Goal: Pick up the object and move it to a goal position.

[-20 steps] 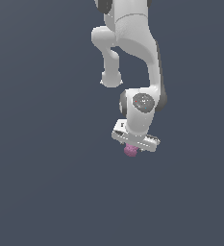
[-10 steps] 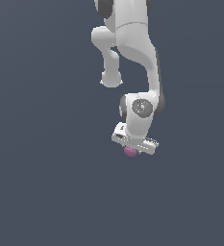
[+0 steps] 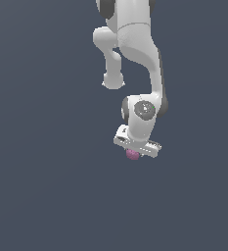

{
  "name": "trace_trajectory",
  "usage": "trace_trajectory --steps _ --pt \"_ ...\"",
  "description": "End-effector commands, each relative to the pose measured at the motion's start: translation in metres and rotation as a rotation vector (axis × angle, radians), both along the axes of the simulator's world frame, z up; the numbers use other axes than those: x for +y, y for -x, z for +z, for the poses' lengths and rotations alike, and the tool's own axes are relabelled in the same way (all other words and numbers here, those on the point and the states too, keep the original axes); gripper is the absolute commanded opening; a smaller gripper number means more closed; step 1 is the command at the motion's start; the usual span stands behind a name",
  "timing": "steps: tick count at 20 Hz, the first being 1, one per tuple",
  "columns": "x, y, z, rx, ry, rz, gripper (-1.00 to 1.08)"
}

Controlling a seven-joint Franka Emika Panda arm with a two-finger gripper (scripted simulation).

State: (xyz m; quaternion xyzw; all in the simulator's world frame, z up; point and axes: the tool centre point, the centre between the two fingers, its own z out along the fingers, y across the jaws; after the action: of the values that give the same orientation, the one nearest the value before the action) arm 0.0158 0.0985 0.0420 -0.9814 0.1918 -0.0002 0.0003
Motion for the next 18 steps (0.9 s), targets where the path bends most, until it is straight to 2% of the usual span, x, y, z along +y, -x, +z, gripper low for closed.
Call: trace_trajectory --steps 1,9,18 --pt "-0.002 0.000 0.002 0.000 0.000 0.000 -1.00" --pt "-0.034 0.004 0.028 0.000 0.000 0.000 -1.00" --pt "-0.114 0.014 0.095 0.000 -0.001 -0.001 -1.00"
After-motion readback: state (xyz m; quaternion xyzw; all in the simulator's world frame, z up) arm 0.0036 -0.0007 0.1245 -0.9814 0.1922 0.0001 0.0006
